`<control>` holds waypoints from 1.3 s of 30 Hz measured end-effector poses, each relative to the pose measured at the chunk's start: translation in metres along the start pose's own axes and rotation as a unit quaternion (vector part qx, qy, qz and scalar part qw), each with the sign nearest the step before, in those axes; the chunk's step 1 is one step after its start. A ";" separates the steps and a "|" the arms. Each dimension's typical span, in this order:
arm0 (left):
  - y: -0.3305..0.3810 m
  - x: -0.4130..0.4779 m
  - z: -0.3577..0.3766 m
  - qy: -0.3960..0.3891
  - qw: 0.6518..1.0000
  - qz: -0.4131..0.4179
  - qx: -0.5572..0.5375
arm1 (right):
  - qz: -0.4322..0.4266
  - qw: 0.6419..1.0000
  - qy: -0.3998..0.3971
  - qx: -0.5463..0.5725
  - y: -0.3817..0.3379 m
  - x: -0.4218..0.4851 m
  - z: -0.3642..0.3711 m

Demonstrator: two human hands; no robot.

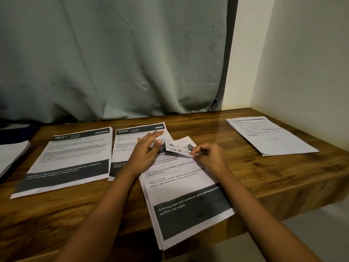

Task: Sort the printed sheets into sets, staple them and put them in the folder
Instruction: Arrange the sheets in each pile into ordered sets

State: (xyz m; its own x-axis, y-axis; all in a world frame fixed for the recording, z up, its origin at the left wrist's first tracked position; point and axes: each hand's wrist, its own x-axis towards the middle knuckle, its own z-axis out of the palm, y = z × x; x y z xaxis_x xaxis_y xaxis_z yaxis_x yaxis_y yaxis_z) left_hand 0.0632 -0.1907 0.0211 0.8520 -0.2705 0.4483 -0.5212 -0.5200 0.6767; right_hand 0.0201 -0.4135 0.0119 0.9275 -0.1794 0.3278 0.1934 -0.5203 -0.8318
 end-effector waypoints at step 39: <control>-0.004 -0.002 0.017 -0.096 0.995 -0.013 0.006 | -0.039 0.998 0.053 0.013 0.002 0.009 0.004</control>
State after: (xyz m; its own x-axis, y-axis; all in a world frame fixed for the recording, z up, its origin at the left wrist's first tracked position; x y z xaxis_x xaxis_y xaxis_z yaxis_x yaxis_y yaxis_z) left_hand 0.0648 -0.2019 0.0075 0.8591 -0.4064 0.3110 -0.5000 -0.5372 0.6793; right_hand 0.0305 -0.4132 0.0113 0.8703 -0.2273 0.4370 0.2738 -0.5141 -0.8128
